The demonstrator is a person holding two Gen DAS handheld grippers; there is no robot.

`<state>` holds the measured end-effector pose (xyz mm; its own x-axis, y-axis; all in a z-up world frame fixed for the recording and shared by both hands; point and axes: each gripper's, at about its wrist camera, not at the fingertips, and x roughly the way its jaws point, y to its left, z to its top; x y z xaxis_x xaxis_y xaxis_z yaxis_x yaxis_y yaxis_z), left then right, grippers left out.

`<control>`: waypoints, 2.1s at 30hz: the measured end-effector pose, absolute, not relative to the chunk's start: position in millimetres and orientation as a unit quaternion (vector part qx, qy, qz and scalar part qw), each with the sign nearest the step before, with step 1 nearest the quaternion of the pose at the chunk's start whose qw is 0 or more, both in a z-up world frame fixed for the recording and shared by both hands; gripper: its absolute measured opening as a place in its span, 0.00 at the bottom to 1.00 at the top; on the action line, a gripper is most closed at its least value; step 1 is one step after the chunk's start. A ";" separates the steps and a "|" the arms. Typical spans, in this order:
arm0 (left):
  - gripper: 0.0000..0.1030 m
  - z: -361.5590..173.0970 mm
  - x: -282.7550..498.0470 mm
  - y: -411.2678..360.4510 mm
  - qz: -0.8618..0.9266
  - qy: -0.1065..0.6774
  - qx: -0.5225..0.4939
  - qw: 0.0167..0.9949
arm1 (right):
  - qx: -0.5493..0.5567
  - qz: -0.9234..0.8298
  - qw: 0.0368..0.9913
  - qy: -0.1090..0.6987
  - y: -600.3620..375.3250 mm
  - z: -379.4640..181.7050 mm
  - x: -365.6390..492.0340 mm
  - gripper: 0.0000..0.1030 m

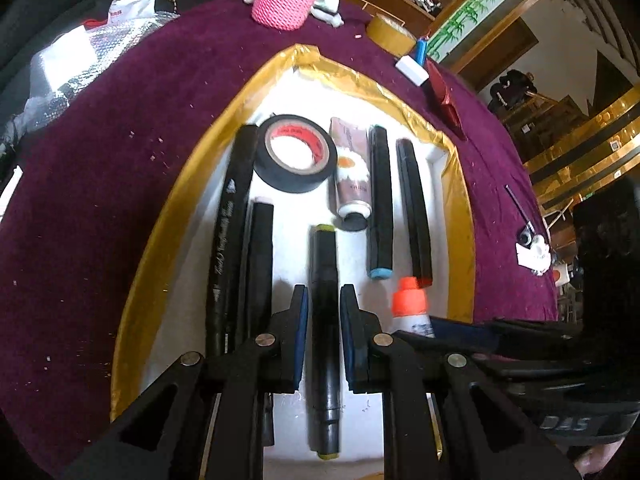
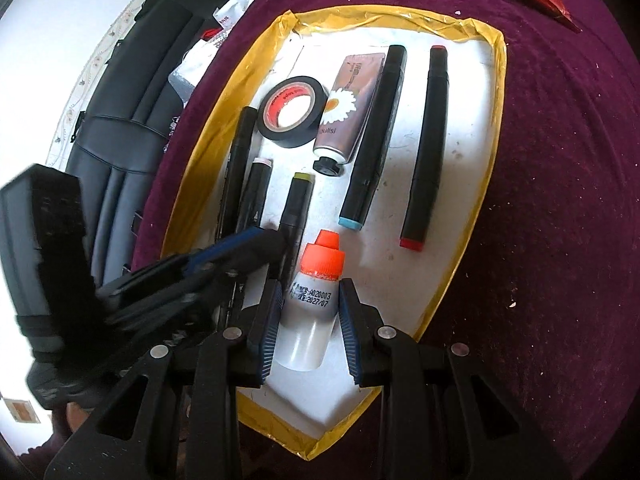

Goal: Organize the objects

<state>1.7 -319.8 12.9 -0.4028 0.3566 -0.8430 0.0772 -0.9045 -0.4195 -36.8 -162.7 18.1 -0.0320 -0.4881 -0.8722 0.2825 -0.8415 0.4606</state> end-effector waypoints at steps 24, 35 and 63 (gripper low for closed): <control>0.42 75.0 50.7 -370.1 0.842 -0.257 -0.473 0.039 | 0.647 -0.719 0.253 -0.017 -222.0 6.0 -36.2 0.27; 0.51 82.0 44.0 -350.0 0.854 -0.214 -0.474 0.024 | 0.592 -0.775 0.220 -0.023 -196.8 48.4 -36.7 0.44; 0.54 142.7 38.9 -133.4 0.885 -0.079 -0.449 0.094 | 0.352 -0.934 -0.021 0.066 51.9 206.1 39.3 0.61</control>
